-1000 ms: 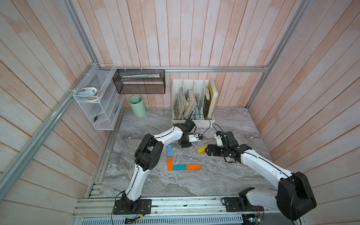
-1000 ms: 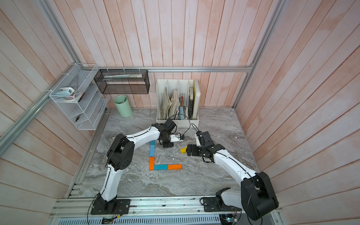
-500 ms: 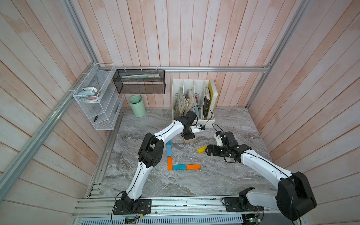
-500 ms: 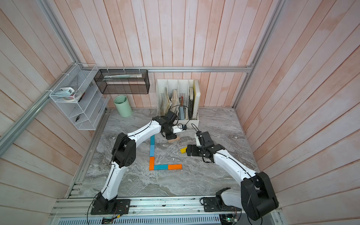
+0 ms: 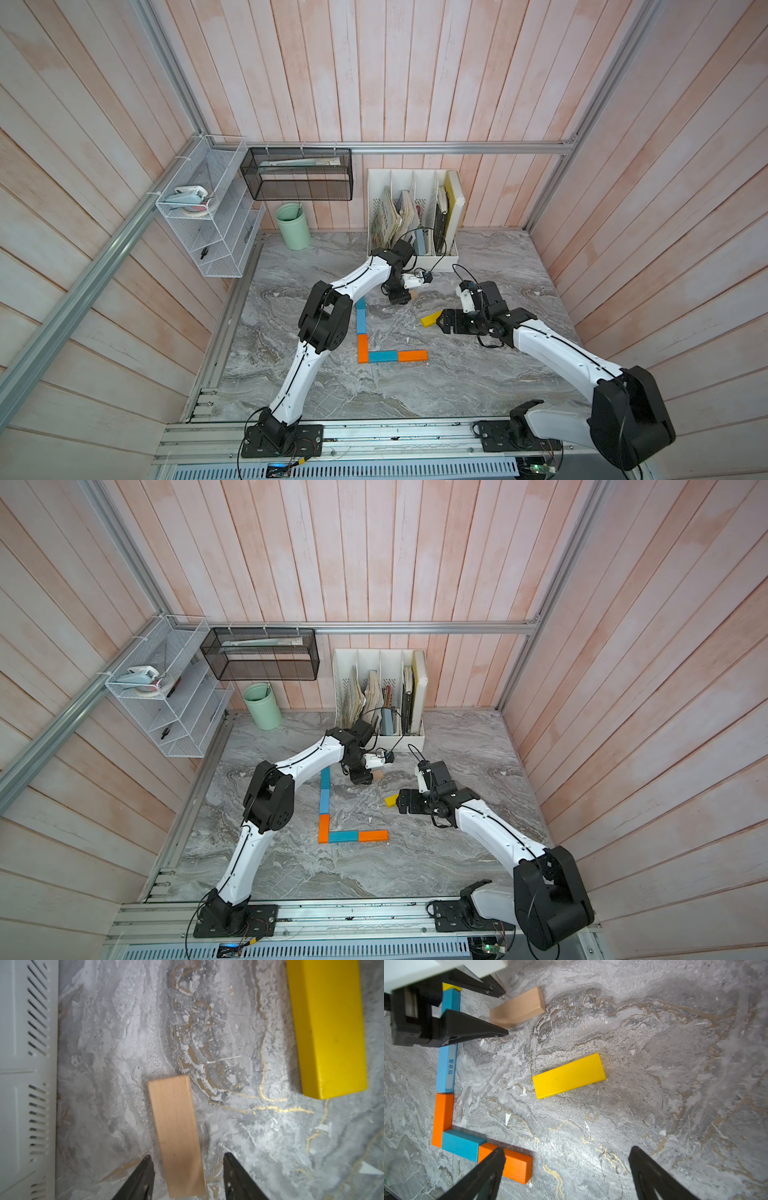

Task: Assemble a giraffe with building blocks
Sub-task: Pick up the building block from the center of the board.

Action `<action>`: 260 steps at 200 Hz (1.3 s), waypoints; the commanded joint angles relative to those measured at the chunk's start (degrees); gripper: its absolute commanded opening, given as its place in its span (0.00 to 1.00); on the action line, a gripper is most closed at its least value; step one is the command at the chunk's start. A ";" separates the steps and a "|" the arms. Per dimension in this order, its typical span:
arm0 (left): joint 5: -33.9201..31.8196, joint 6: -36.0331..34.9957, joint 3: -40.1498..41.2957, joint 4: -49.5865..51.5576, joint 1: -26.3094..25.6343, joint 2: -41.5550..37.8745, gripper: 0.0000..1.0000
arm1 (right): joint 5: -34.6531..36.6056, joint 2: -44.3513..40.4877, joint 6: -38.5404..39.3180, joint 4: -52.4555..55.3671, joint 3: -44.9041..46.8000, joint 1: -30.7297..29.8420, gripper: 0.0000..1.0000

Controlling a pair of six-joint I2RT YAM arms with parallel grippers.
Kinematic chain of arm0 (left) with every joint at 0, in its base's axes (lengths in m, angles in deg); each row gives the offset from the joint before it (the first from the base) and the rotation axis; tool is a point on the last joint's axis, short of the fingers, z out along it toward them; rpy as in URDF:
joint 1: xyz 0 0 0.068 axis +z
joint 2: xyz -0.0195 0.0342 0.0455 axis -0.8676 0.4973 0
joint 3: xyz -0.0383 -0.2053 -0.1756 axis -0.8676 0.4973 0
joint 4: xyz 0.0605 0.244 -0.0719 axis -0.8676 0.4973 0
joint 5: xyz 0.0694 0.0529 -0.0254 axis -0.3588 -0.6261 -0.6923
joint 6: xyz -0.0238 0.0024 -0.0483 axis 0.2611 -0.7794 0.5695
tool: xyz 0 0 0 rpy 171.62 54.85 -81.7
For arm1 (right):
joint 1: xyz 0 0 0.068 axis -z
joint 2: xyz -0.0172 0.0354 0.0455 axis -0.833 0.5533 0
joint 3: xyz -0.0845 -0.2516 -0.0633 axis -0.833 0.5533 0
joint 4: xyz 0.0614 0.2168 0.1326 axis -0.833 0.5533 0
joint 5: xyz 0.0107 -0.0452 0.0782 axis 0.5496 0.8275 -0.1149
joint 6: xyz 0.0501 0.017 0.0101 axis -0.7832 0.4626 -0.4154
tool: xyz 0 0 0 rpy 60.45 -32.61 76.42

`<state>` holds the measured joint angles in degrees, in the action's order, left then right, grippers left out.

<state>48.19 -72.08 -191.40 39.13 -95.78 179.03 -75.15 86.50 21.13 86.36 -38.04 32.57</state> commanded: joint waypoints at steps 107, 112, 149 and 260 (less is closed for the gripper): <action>2.64 2.21 -3.52 4.15 -0.23 5.35 0.43 | -1.68 -0.91 -0.74 -1.65 2.82 0.23 0.95; 2.59 2.25 -3.41 4.23 -0.18 5.41 0.40 | -1.66 -0.90 -0.71 -1.73 2.97 0.22 0.95; 1.32 2.58 -3.74 4.41 -0.35 5.51 0.28 | -1.91 -1.07 -0.73 -1.82 3.34 0.22 0.94; -4.33 24.92 20.93 -2.98 -7.40 -29.43 0.16 | 10.94 -0.20 1.45 1.45 -0.65 -2.36 0.88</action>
<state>43.84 -55.98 -178.61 39.33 -99.75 160.47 -67.92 86.42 21.76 86.71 -36.82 30.63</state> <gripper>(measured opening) 0.344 0.883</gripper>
